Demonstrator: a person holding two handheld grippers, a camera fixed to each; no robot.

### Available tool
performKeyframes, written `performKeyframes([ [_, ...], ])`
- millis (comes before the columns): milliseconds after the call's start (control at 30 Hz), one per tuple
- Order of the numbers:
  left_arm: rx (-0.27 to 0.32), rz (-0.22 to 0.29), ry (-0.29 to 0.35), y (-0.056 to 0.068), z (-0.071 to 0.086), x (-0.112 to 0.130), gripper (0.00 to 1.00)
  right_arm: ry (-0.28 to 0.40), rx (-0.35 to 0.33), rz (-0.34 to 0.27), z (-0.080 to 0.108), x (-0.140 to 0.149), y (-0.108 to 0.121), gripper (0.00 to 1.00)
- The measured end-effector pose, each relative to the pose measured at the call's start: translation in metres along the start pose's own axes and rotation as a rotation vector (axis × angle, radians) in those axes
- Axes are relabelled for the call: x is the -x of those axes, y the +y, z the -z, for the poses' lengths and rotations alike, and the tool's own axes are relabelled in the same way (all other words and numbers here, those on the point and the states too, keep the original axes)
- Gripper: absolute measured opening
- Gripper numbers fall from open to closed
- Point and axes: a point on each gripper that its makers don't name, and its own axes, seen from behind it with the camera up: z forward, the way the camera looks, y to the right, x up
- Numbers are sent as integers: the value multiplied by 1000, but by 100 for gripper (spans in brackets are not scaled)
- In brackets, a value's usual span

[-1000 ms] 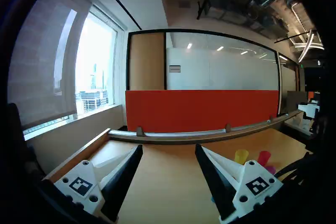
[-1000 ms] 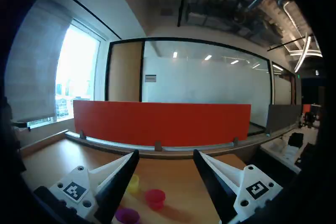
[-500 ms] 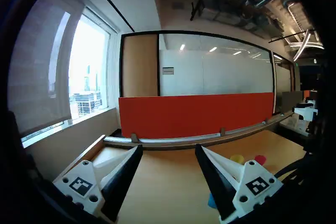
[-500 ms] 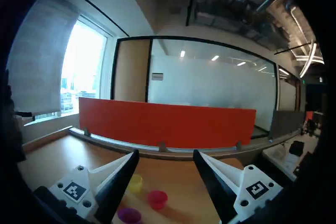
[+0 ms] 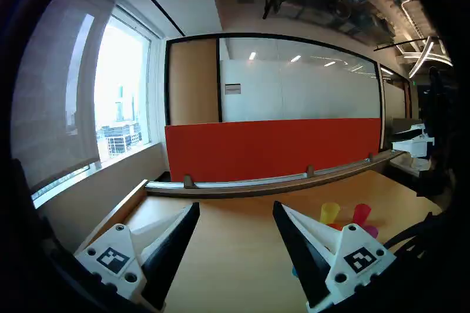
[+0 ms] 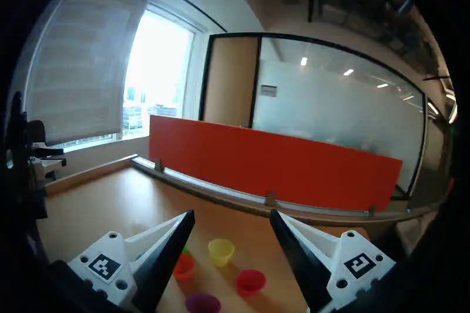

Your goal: Pour water

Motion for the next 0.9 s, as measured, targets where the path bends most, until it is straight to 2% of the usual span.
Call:
performKeyframes([
  [333, -26, 8, -21, -7, 5, 10, 92, -97, -176, 65, -45, 12, -43, 100],
  [567, -47, 19, -38, -12, 7, 18, 92, -190, -280, 108, -75, 36, -69, 100],
  [900, -52, 27, -57, -10, 2, 31, 92, -298, -361, 168, -119, 77, -97, 100],
])
